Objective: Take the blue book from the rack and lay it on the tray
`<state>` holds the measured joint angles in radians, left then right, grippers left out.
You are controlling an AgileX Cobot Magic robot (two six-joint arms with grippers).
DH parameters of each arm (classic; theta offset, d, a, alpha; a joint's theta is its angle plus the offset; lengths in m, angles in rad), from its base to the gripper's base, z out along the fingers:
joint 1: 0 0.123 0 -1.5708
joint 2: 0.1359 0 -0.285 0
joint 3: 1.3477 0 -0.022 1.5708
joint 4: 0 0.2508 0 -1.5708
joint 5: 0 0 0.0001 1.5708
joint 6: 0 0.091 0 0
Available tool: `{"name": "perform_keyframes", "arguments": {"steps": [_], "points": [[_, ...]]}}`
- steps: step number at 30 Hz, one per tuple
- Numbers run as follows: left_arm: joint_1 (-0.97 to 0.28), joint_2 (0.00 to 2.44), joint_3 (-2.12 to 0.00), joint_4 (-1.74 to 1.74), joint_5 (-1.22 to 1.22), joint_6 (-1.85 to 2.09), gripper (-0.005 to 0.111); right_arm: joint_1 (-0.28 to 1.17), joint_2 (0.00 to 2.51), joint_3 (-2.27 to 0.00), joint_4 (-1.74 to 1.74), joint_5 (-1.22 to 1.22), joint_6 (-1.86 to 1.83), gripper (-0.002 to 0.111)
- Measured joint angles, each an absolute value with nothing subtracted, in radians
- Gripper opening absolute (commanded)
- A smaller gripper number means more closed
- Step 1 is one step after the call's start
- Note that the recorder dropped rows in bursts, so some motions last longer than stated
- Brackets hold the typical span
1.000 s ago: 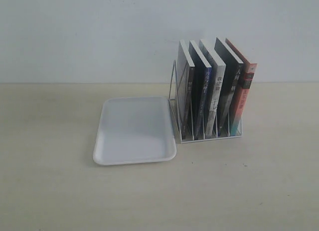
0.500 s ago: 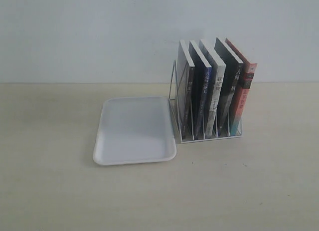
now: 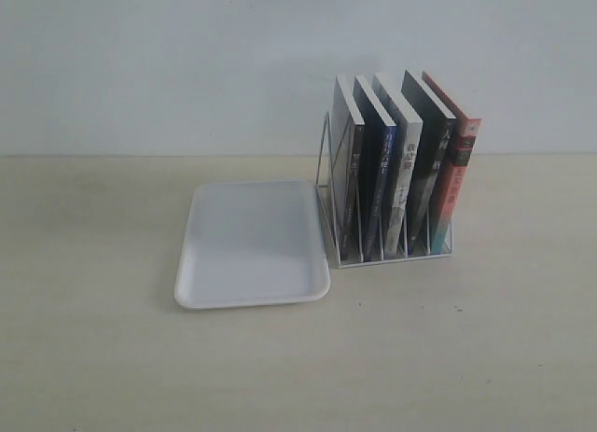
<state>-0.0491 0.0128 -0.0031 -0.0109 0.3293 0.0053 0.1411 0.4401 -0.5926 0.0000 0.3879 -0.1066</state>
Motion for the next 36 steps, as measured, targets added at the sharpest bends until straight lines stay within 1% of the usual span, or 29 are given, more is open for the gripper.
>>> {"name": "perform_keyframes", "arguments": {"steps": [4,9,13,17,18,24,27,29,30,32,33,36], "points": [[-0.049,0.013,-0.003,-0.011,0.329,0.005,0.004,0.141,0.463,-0.594,0.050,0.300,-0.067,0.001],[-0.049,0.013,-0.003,-0.011,0.329,0.005,0.004,0.141,0.572,-0.597,0.187,0.246,-0.056,0.001],[-0.049,0.013,-0.003,-0.011,0.329,0.005,0.004,0.141,0.729,-0.600,0.257,0.267,-0.059,0.001],[-0.049,0.013,-0.003,-0.011,0.329,0.005,0.004,0.141,0.929,-0.652,0.316,0.379,-0.101,0.001],[-0.049,0.013,-0.003,-0.011,0.329,0.005,0.004,0.141,1.011,-0.699,0.352,0.419,-0.167,0.001],[-0.049,0.013,-0.003,-0.011,0.329,0.005,0.004,0.141,1.209,-0.941,0.401,0.457,-0.341,0.001],[-0.049,0.013,-0.003,-0.011,0.329,0.005,0.004,0.141,1.353,-1.177,0.390,0.509,-0.409,0.001],[-0.049,0.013,-0.003,-0.011,0.329,0.005,0.004,0.141,1.435,-1.296,0.381,0.545,-0.418,0.012],[-0.049,0.013,-0.003,-0.011,0.329,0.005,0.004,0.141,1.475,-1.348,0.378,0.572,-0.418,0.027],[-0.049,0.013,-0.003,-0.011,0.329,0.005,0.004,0.141,1.574,-1.461,0.374,0.635,-0.420,0.048],[-0.049,0.013,-0.003,-0.011,0.329,0.005,0.004,0.141,1.628,-1.520,0.370,0.667,-0.420,0.050],[-0.049,0.013,-0.003,-0.011,0.329,0.005,0.004,0.141,1.718,-1.623,0.363,0.727,-0.420,0.050]]}}
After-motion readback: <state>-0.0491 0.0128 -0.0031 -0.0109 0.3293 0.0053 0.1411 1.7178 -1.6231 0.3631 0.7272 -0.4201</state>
